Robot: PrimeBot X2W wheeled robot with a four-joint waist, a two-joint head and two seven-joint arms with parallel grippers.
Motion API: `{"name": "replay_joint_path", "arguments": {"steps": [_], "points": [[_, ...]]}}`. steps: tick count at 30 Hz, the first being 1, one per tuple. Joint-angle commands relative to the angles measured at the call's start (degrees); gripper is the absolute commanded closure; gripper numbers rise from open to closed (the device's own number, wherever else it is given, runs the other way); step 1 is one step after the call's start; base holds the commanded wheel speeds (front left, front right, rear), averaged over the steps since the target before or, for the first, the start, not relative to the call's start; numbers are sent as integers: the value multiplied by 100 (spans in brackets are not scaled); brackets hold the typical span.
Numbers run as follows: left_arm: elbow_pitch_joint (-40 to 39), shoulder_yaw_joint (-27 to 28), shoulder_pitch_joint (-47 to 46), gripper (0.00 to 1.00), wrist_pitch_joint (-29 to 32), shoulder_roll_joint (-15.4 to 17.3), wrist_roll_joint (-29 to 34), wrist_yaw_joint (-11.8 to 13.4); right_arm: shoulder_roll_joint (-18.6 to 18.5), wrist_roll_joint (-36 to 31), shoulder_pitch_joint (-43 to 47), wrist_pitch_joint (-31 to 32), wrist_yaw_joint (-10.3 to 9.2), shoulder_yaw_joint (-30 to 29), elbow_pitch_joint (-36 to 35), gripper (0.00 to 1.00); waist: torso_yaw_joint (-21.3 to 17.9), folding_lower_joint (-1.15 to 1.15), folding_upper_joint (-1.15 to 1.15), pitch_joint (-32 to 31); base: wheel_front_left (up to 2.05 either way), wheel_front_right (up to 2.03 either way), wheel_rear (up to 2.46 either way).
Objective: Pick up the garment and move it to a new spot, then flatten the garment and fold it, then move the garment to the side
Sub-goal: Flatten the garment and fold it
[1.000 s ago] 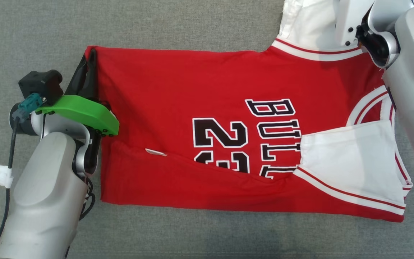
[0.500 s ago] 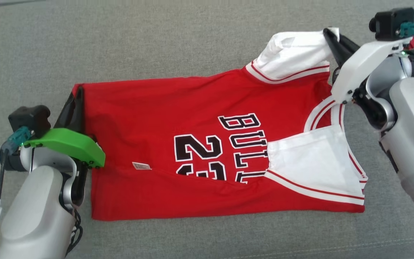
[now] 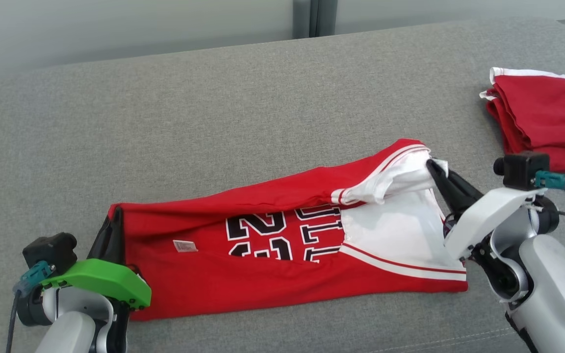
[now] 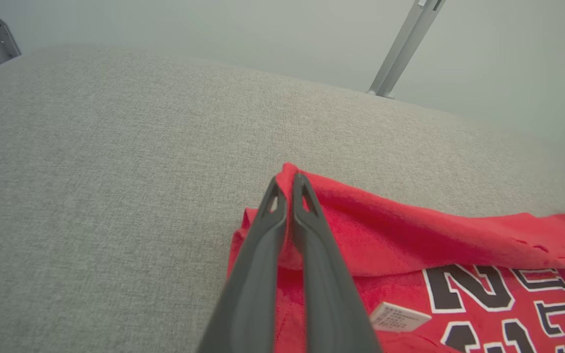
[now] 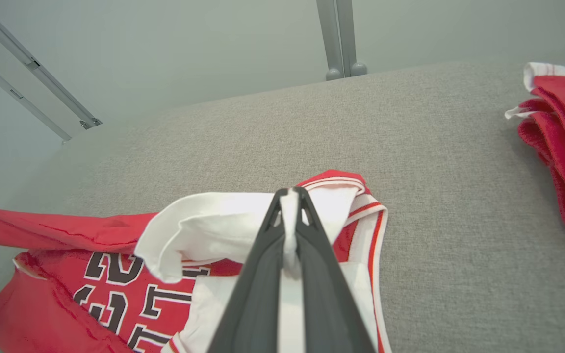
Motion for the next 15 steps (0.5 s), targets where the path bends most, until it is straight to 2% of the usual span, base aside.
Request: {"name": "replay_joint_path", "arguments": {"steps": [1,8,15], "points": [[-26,69,168,100,-13,25,-91,73,86,-8,267,-7,-1,-66,-139,100,-89,0,0,-46,0,0,0],[149,73,394,100,-55,-61,-188,118,297,-441,739,-79,0,-199,-94,100,-166,0,0,-14,0,0,0],[237,59,492,100,-106,-83,-227,92,469,-534,964,-134,0,-301,-63,100,-144,0,0,-25,0,0,0]]}}
